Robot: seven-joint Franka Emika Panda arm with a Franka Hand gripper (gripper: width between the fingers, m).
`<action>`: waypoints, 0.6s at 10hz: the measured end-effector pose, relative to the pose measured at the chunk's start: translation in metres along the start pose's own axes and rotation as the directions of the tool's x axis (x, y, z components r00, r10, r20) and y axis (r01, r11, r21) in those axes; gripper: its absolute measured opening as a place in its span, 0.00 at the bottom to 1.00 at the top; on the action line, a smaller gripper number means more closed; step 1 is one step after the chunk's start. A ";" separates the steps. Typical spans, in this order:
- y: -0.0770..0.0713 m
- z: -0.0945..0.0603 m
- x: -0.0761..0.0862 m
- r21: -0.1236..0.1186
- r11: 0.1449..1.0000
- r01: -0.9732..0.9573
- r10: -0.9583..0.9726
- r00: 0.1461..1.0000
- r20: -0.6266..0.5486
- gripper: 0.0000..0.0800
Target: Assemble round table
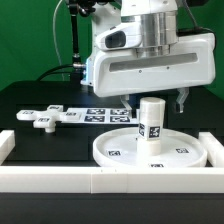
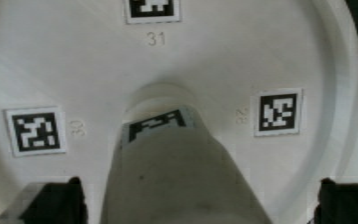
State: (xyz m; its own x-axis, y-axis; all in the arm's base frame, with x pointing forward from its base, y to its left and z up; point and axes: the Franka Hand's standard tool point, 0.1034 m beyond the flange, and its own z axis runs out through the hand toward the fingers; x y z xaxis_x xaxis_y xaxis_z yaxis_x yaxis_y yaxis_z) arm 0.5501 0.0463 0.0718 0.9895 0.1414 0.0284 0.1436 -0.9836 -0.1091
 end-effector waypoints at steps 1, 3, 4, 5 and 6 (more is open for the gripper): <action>-0.001 0.000 0.001 -0.020 0.993 0.120 -0.120 0.993 0.003 0.81; -0.002 -0.001 0.002 -0.041 0.945 0.324 -0.324 0.946 0.019 0.81; -0.002 -0.001 0.002 -0.045 0.902 0.430 -0.429 0.903 0.028 0.81; -0.001 -0.001 0.002 -0.045 0.894 0.445 -0.444 0.896 0.029 0.81; 0.001 -0.001 0.002 -0.045 0.842 0.538 -0.537 0.843 0.037 0.81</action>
Offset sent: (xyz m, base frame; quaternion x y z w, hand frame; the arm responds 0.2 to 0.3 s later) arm 0.0049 0.0036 0.0023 -0.0191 -0.0259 -0.2844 0.9582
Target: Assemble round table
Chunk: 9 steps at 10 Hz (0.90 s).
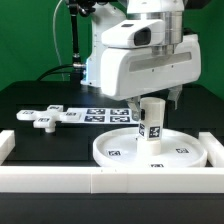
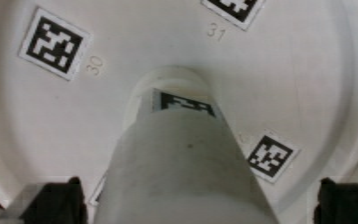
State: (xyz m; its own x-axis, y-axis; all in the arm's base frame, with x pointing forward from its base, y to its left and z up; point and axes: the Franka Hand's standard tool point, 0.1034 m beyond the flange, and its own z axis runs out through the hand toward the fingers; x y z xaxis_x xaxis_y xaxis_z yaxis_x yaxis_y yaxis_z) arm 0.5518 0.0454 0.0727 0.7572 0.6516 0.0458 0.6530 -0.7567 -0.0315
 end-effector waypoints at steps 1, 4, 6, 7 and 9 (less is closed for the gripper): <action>0.001 0.000 -0.001 0.000 0.996 0.092 -0.092 0.996 0.000 0.81; 0.001 -0.002 0.003 -0.022 0.943 0.333 -0.333 0.943 0.028 0.81; -0.002 -0.002 0.006 -0.026 0.879 0.477 -0.476 0.879 0.045 0.81; -0.004 -0.002 0.007 -0.025 0.844 0.537 -0.535 0.843 0.050 0.81; -0.006 -0.001 0.009 -0.017 0.760 0.649 -0.647 0.760 0.062 0.81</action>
Offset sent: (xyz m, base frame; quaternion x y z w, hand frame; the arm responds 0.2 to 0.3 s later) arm 0.0116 0.0082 0.0046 -0.0299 -0.0482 -0.3156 0.9472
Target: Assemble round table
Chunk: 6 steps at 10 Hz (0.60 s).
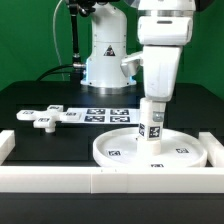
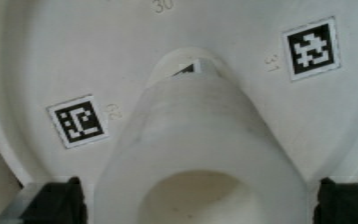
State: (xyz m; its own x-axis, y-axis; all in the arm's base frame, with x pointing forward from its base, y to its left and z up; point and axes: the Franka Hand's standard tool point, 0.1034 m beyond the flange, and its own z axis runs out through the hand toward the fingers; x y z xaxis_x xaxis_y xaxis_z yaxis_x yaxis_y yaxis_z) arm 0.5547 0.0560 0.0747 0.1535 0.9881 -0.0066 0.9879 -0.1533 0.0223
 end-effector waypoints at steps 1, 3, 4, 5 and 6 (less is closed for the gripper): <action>0.000 0.000 -0.001 -0.002 0.997 0.083 -0.082 0.997 0.008 0.81; 0.000 0.001 -0.003 -0.002 0.986 0.169 -0.169 0.986 0.015 0.81; 0.000 0.001 -0.004 -0.001 0.976 0.220 -0.220 0.975 0.017 0.81; 0.001 0.001 -0.005 -0.001 0.969 0.246 -0.246 0.969 0.020 0.81; 0.001 0.001 -0.007 0.000 0.959 0.284 -0.283 0.959 0.024 0.81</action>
Offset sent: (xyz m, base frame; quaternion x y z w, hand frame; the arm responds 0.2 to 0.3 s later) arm -0.0033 0.0018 0.0000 -0.0019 0.0049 -0.1850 0.9827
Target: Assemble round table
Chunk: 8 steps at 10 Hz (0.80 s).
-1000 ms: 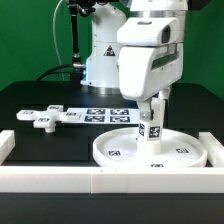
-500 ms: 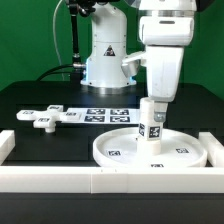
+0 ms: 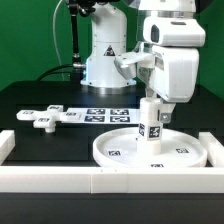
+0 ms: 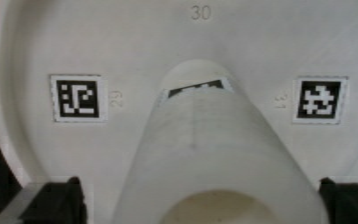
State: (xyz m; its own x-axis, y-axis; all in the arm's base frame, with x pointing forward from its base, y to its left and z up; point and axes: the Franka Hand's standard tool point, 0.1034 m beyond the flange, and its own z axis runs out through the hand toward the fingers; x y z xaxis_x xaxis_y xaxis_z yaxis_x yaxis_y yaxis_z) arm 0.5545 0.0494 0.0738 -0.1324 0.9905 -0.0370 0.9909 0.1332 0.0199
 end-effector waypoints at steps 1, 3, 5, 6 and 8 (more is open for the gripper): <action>0.000 0.000 -0.003 0.001 0.995 0.101 -0.101 0.995 0.006 0.81; -0.001 0.002 -0.008 0.006 0.979 0.203 -0.203 0.979 0.017 0.81; -0.001 0.002 -0.008 0.006 0.982 0.188 -0.188 0.982 0.017 0.51; -0.001 0.002 -0.008 0.006 0.982 0.187 -0.187 0.982 0.017 0.51; -0.001 0.002 -0.009 0.006 0.982 0.186 -0.186 0.982 0.017 0.51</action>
Offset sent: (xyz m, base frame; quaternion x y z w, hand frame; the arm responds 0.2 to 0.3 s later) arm 0.0000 0.0000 0.0000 0.0000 0.0000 0.0000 1.0000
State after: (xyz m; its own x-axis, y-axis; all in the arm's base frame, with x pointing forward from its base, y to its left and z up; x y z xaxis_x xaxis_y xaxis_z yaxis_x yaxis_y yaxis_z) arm 0.5543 0.0405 0.0718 -0.3144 0.9476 -0.0569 0.9490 0.3152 0.0062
